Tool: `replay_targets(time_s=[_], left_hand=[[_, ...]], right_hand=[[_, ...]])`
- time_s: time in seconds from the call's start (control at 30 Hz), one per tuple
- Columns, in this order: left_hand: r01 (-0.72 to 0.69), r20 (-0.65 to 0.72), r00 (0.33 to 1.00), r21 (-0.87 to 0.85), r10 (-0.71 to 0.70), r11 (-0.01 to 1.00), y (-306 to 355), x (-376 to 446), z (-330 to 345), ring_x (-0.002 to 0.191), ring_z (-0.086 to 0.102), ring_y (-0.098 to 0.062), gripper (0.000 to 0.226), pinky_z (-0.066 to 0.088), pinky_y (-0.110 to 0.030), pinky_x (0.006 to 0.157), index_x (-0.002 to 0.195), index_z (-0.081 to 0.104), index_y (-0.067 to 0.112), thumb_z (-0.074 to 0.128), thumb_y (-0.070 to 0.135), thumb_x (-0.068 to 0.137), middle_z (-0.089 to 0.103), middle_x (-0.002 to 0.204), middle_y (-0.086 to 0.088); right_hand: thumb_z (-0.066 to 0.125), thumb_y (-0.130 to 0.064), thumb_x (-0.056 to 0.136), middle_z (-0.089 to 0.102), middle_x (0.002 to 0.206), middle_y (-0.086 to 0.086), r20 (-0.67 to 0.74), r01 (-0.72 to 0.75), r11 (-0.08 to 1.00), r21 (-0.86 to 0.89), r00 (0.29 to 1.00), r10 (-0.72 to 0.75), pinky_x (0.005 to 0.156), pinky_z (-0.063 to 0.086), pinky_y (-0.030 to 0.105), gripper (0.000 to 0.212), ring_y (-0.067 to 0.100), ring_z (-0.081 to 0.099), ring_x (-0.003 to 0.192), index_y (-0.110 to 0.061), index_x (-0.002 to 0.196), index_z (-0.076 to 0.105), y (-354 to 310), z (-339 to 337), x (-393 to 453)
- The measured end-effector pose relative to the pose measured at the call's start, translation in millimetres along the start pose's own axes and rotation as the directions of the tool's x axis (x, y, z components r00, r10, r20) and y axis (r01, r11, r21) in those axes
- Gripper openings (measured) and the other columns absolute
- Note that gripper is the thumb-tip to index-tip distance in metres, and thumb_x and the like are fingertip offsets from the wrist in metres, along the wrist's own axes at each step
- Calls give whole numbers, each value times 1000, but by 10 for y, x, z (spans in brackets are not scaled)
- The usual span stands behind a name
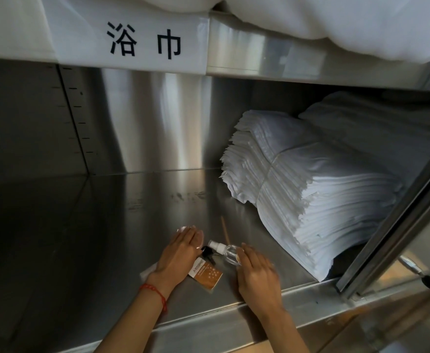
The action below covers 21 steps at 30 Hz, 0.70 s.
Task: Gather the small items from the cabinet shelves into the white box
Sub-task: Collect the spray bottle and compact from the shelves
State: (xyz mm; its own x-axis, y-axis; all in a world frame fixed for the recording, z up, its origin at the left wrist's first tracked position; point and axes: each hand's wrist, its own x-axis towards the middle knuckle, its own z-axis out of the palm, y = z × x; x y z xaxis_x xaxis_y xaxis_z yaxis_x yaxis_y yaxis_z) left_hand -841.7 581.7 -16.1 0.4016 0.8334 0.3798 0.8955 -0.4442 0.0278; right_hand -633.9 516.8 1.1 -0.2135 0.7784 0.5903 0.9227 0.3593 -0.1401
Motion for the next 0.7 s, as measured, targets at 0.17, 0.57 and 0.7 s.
replay_targets(time_s=[0.17,0.57,0.7], left_hand=[[-1,-3,1000,39,1,999,15,-4,-6,107,62,-26,54,49,-39,96,114,61,7,81,28,68,64,112,-11],[21,-115,993,-36,-25,999,75,-14,-103,105,63,-30,34,50,-45,93,111,66,4,56,25,87,66,113,-15],[13,-124,992,-56,-19,998,126,-14,-188,97,67,-27,45,54,-43,85,105,69,6,40,33,84,69,106,-11]], right_hand=[[84,-4,53,70,104,4,-2,11,1000,-4,1000,-11,76,53,25,48,17,68,91,-11,99,72,10,-6,1],[75,-11,66,69,109,3,-11,11,1000,-17,1000,-11,76,54,27,39,18,67,93,-14,104,69,-24,-18,-15],[84,-9,58,69,108,4,-13,4,999,-33,1000,-4,75,54,27,48,17,67,93,-14,103,69,-51,-54,-18]])
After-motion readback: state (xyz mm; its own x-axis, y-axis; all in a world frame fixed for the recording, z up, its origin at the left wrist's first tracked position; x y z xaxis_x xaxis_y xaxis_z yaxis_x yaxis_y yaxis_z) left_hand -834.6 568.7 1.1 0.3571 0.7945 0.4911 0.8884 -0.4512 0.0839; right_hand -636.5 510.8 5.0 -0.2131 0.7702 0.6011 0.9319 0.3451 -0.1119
